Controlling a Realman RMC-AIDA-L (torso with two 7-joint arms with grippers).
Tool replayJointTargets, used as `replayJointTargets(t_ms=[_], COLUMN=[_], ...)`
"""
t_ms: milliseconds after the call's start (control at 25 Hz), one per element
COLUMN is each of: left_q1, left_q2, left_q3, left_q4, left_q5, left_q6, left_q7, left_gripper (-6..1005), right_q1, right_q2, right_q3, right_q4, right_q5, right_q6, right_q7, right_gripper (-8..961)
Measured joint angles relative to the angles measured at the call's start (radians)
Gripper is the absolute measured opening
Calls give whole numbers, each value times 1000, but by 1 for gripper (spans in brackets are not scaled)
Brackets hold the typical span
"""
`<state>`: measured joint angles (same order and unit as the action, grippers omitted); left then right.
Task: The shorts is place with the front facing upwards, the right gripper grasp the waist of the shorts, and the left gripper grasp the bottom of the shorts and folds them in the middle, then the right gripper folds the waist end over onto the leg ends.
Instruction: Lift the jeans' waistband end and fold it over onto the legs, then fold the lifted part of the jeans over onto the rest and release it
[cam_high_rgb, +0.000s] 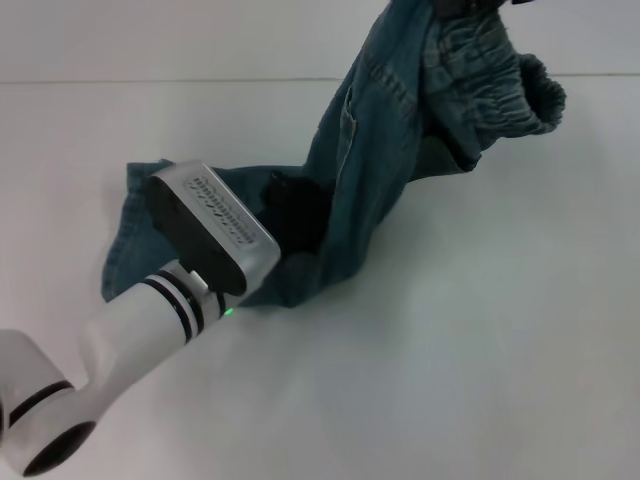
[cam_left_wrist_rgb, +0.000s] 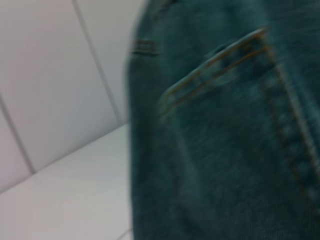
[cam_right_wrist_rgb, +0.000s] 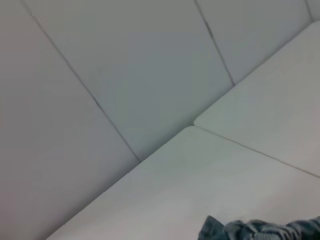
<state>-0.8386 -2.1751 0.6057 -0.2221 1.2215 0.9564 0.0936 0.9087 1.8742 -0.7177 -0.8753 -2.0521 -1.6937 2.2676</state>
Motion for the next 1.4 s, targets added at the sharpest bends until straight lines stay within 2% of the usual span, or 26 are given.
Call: replayJointTargets(t_ms=[200, 440, 560, 1000, 1160, 1400], left_q1=[-25, -20, -14, -4, 22, 126], left_q2=[0, 0, 0, 0, 0, 0], left_q3=[-22, -142, -182, -235, -286, -400], left_q4=[-59, -86, -94, -140, -136, -110], left_q5=[63, 220, 267, 354, 379, 380], left_q6=[21, 26, 26, 35, 40, 114], left_q7=[0, 0, 0, 1, 2, 2], left_gripper=[3, 2, 2, 4, 5, 6], right_q1=[25, 35, 33, 9, 5, 0], right_q2=[13, 18, 19, 6, 6, 5], right_q3=[-41, -56, -55, -47, -47, -49], right_q4=[4, 4, 6, 41, 42, 43], right_q5=[0, -5, -20, -25, -25, -25], right_q6=[6, 9, 17, 23, 22, 14], right_q7=[12, 15, 15, 5, 4, 3], right_gripper=[105, 106, 106, 103, 105, 109])
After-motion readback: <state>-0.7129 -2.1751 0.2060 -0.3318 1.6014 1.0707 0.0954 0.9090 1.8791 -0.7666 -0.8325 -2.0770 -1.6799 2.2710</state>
